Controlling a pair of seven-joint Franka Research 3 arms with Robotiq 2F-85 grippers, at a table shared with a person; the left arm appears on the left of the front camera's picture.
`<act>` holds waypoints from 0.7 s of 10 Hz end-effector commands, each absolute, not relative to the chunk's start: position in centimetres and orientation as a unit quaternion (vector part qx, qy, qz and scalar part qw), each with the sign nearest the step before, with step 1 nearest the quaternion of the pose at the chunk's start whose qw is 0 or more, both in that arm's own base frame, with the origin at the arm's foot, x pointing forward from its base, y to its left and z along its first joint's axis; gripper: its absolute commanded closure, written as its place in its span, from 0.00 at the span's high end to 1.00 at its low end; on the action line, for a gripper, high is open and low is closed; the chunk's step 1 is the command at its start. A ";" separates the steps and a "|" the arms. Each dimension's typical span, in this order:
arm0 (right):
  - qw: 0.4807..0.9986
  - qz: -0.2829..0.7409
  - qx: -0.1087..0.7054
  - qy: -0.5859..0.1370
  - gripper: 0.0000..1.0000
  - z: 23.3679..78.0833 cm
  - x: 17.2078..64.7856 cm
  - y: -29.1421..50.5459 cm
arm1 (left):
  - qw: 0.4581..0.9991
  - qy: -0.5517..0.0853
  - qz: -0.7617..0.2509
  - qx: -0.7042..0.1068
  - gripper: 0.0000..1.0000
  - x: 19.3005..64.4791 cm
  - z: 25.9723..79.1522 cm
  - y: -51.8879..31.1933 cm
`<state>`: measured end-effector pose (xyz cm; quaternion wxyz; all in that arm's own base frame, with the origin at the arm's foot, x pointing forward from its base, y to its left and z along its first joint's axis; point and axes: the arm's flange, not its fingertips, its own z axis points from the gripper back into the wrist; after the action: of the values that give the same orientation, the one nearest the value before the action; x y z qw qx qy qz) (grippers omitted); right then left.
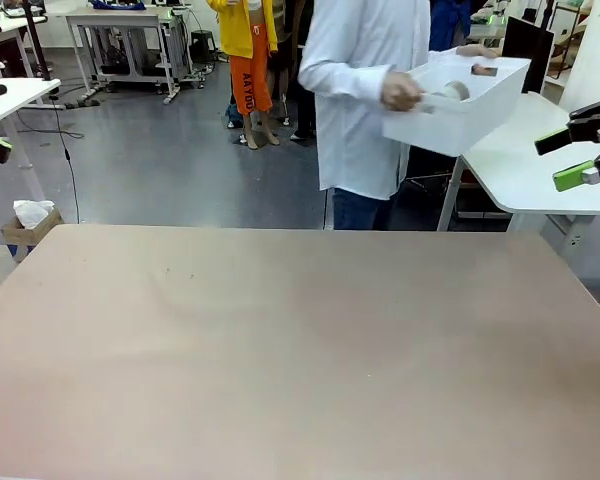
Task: Stack the cups and store them in the basket.
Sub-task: Place the stack of Reusable plastic cups into the Pantry Basket.
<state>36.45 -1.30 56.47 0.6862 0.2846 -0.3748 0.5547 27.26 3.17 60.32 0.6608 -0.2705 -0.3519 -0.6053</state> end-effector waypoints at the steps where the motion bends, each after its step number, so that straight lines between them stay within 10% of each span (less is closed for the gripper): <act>1: 0.681 0.550 0.292 -0.384 1.00 56.4 36.3 -1.1 | 0.662 -0.353 -0.601 -0.277 1.00 27.3 60.7 3.0; 7: 0.681 0.550 0.292 -0.384 1.00 56.4 36.3 -1.1 | 0.662 -0.353 -0.601 -0.277 1.00 27.3 60.7 3.0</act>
<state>36.45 -1.30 56.47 0.6862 0.2846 -0.3748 0.5547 27.25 3.17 60.33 0.6607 -0.2708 -0.3518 -0.6052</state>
